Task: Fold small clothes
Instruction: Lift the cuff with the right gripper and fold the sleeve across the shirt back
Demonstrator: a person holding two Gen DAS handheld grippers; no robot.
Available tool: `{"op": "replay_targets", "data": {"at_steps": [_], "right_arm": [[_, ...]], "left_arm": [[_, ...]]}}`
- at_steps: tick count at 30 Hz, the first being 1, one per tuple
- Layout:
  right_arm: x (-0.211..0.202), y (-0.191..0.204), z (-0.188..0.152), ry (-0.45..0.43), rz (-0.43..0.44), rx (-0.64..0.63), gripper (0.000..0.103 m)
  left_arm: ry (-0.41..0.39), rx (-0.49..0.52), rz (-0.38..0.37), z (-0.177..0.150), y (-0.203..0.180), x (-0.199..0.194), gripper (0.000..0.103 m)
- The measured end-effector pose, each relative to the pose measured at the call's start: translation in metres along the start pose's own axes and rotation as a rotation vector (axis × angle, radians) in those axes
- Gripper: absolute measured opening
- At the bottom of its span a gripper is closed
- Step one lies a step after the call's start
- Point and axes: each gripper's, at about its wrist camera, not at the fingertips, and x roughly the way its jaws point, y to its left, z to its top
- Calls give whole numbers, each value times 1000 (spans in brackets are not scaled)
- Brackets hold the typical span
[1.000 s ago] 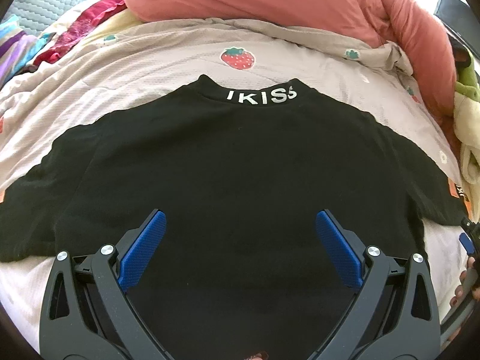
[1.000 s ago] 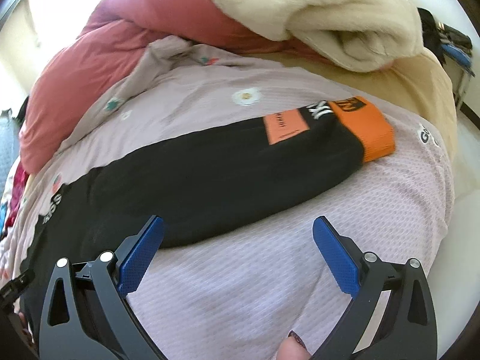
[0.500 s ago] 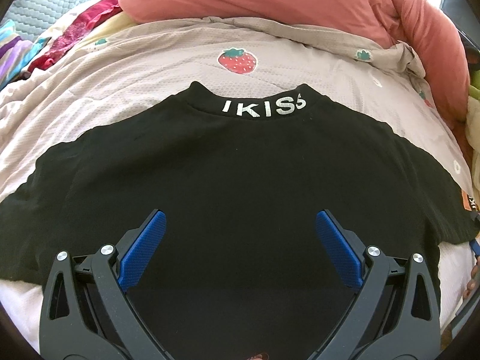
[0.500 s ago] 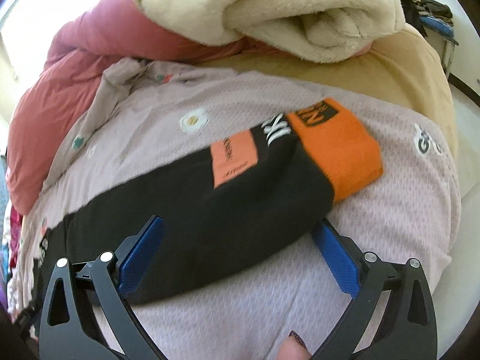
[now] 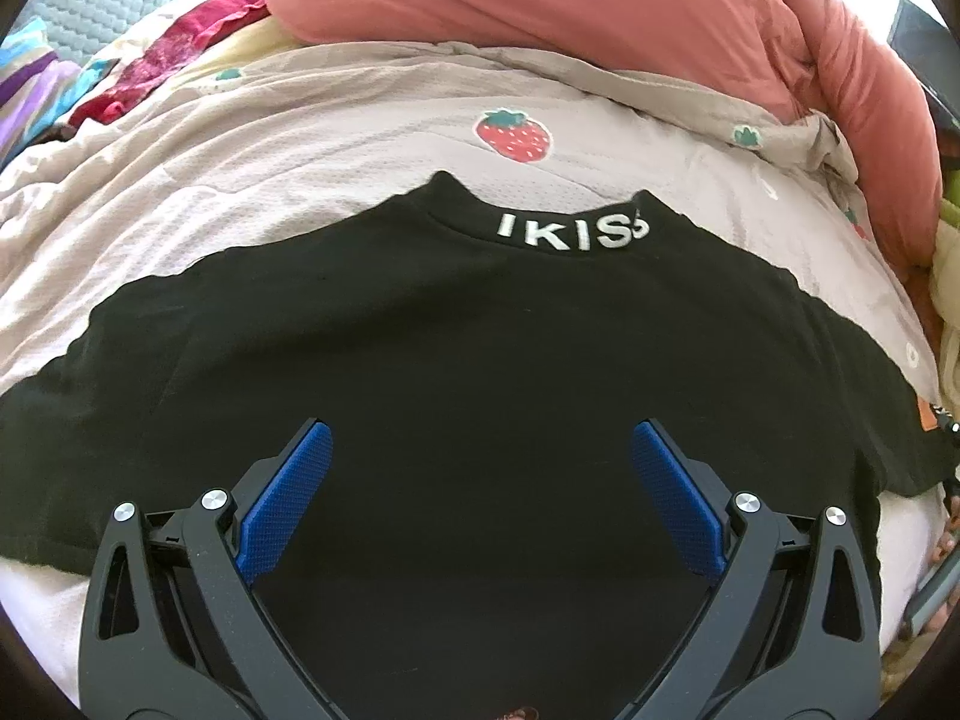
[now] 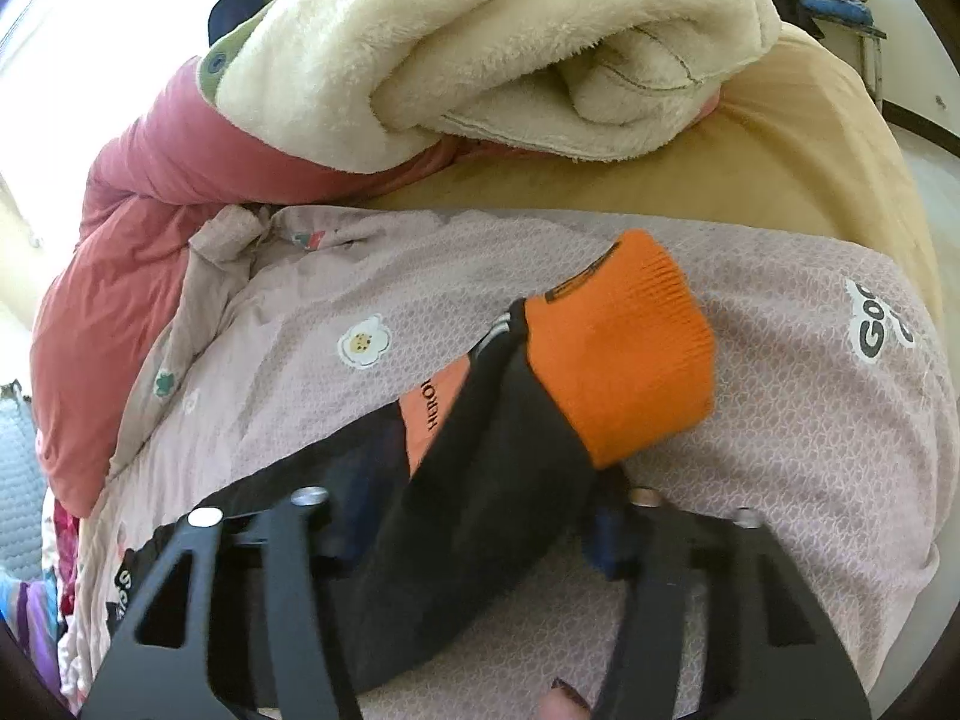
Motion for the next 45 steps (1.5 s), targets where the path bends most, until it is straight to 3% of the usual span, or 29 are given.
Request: {"op": "replay_targets", "data": {"at_steps": [2,6,12,23,31,45], "right_arm": [[-4,6,-1,-7,17,-22,24],[-16,30,-4,-27,76,-82,14],[-34,84,-8,-56,168,-197,11],[-64,182,-34,-81,297,-417,11],[-72,238,-69,-56,375,-524,11],[-56,317,-157,68,463,-713,11]], "left_arm": [[-4,-10,-3,1,5,-3,94],[-15,-25,-9,2,14,-10,94],[-27,-34,-27,3,23,-22,94],[-40,-18,-78,6,35,-42,94],[-36,-83,-153,8,59,-49,94],[-15,-216,-263,5,99,-48,94]]}}
